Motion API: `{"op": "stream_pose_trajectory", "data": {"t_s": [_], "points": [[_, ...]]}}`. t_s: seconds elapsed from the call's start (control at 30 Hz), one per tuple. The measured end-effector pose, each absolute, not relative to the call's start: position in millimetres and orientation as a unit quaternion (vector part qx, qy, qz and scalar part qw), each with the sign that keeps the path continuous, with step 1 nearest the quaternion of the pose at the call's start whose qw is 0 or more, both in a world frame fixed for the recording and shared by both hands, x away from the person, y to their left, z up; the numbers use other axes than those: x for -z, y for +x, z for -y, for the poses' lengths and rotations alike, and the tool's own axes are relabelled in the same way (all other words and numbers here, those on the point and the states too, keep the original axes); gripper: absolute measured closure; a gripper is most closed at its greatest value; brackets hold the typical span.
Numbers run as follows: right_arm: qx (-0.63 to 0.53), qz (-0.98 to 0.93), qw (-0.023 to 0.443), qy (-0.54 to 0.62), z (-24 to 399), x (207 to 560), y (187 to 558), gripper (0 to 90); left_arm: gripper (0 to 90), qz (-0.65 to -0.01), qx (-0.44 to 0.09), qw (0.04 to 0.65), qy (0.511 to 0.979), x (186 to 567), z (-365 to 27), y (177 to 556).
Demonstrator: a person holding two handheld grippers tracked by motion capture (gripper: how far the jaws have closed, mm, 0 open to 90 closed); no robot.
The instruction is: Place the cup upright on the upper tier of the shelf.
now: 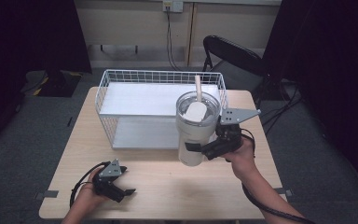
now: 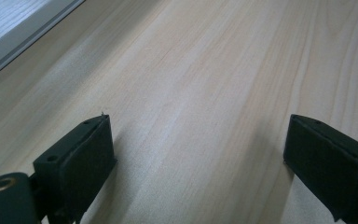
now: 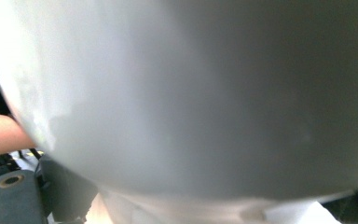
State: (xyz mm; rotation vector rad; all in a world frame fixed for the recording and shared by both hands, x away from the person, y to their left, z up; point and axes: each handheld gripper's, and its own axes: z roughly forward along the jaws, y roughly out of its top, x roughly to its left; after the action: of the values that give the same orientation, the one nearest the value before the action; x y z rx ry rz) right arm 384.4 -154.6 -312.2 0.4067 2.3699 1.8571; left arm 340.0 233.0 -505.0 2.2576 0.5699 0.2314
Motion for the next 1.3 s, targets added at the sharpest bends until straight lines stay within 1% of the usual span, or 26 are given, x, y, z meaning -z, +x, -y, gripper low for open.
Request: {"op": "stream_pose_trajectory", "data": {"t_s": [0.43, 0.97, 1.3], "points": [[-0.603, -0.783, 0.049, 0.143, 148, 285, 394, 9.8, 8.0, -0.223, -0.092, 0.389, 0.889, 505, -233, 340], [-0.604, -0.78, 0.059, 0.153, 139, 258, 406, 9.8, 8.0, -0.223, -0.091, 0.391, 0.888, 505, -233, 340], [-0.599, -0.782, 0.075, 0.153, 131, 242, 414, 9.8, 7.9, -0.223, -0.092, 0.39, 0.889, 505, -233, 340]]}}
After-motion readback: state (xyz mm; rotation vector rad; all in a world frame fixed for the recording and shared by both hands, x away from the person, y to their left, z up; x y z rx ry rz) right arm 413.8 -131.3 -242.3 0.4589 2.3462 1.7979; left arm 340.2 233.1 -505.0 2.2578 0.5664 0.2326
